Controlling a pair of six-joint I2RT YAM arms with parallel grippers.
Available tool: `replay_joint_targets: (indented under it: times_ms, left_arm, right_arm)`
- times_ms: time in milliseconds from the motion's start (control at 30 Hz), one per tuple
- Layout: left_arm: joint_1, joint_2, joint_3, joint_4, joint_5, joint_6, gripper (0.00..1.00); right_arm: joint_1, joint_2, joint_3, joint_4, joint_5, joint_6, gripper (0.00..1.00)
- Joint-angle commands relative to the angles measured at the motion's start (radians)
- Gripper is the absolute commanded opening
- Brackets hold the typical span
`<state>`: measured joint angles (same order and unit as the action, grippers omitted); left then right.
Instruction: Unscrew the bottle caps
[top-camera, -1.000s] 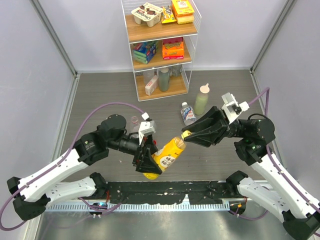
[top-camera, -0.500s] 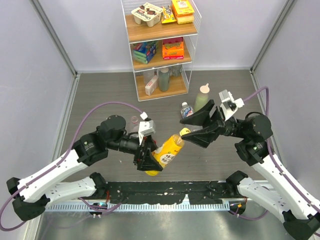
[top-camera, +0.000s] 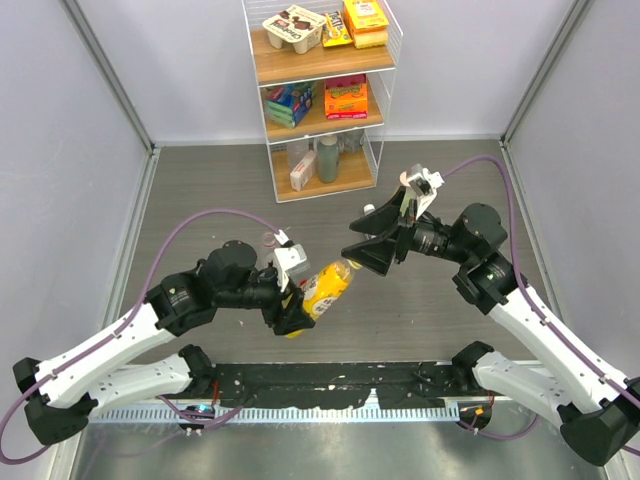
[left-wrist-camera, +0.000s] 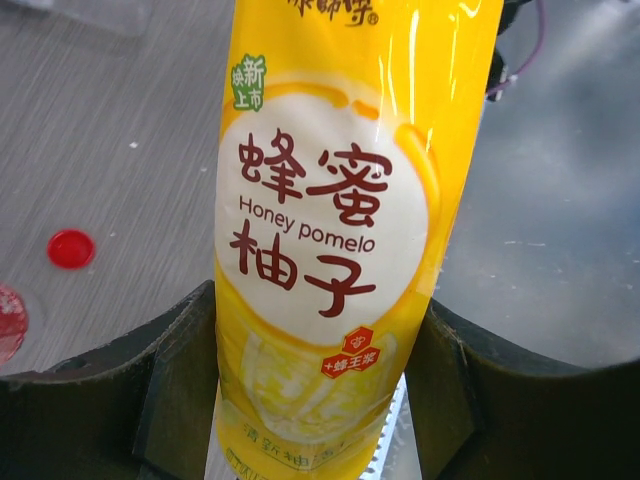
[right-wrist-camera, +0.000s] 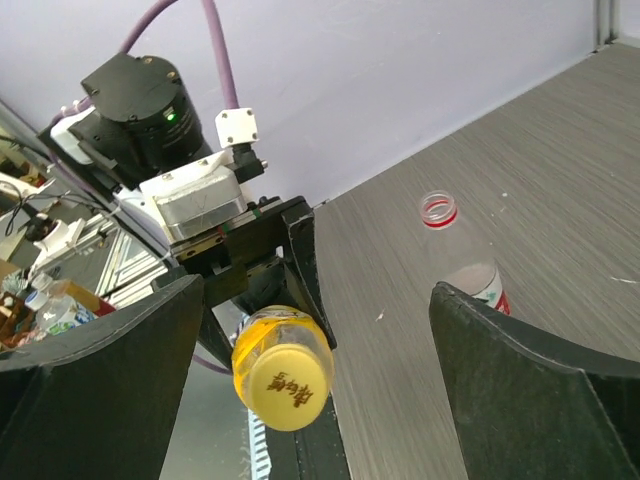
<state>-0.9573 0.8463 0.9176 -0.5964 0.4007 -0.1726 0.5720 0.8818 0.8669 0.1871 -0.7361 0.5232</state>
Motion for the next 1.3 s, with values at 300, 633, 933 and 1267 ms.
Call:
replay_joint_targets:
  times_ms: [300, 633, 933, 1267]
  left_arm:
    - [-0.003, 0.03, -0.022, -0.103, -0.332, 0.028, 0.0]
    - [-0.003, 0.105, -0.017, -0.131, -0.439, -0.008, 0.0]
    - [-0.004, 0.161, -0.003, -0.141, -0.45, -0.011, 0.0]
    - [-0.004, 0.154, -0.005, -0.14, -0.444, -0.01, 0.0]
  right_arm:
    - [0.0, 0.094, 0.083, -0.17, 0.242, -0.002, 1.0]
    - [-0.009, 0.193, 0.08, -0.271, 0.299, 0.086, 1.0]
    - [-0.026, 0.259, 0.018, -0.213, 0.175, 0.205, 0.89]
    - [-0.027, 0.367, -0.023, -0.117, 0.101, 0.276, 0.6]
